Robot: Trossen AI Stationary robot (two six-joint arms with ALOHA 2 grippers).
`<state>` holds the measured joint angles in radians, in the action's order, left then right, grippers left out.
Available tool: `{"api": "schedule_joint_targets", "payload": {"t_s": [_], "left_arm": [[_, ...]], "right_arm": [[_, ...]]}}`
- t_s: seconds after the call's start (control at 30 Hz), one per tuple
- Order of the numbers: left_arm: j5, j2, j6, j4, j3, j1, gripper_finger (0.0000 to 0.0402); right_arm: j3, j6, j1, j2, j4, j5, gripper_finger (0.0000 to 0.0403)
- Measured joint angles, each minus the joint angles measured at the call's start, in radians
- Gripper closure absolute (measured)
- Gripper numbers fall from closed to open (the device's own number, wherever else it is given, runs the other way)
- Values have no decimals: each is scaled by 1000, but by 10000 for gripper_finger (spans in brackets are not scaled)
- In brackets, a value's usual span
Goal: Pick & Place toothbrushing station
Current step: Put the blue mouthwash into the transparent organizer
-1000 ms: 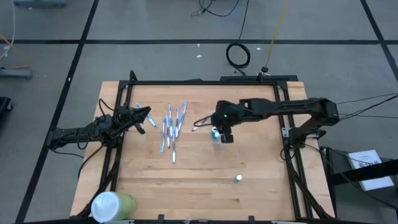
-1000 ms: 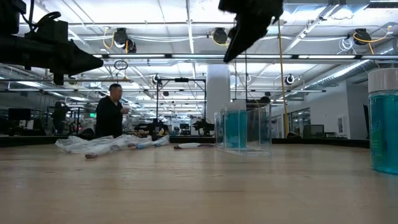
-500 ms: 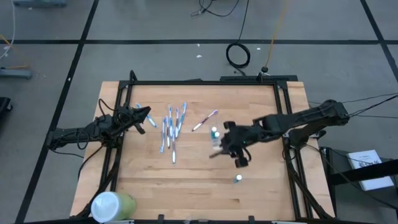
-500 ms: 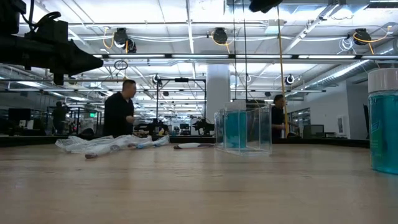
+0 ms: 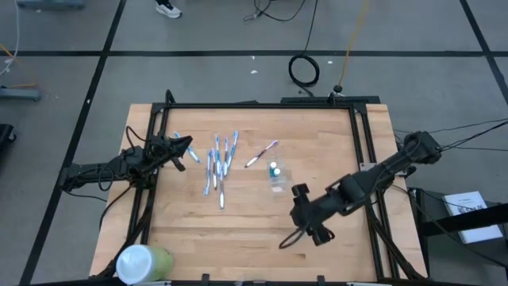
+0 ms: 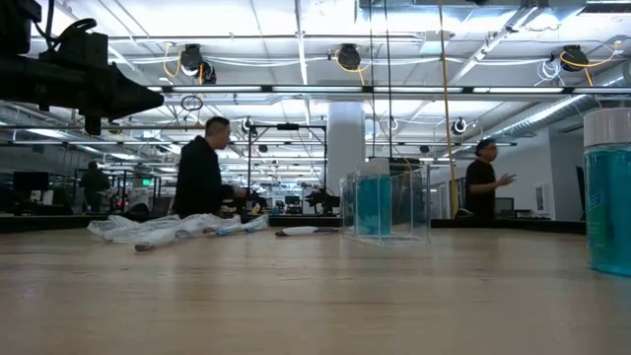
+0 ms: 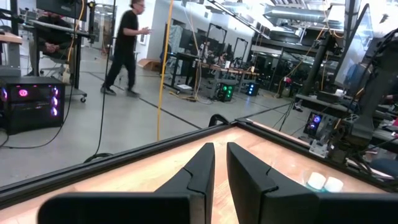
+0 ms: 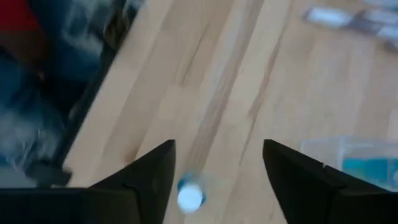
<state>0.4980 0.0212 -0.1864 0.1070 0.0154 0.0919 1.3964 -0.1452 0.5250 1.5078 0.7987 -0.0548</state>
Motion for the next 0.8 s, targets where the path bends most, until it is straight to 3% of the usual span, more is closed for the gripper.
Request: {"api": "schedule_joint_targets", "payload": {"t_s": [0.13, 0.33, 0.8], "left_arm": [[0, 0, 0, 0, 0, 0, 355], [0, 0, 0, 0, 0, 0, 355], [0, 0, 0, 0, 0, 0, 355]], "right_arm": [[0, -1, 30, 39, 73, 0, 141], [-41, -11, 61, 85, 76, 3, 146], [-241, 32, 86, 100, -123, 3, 155]]}}
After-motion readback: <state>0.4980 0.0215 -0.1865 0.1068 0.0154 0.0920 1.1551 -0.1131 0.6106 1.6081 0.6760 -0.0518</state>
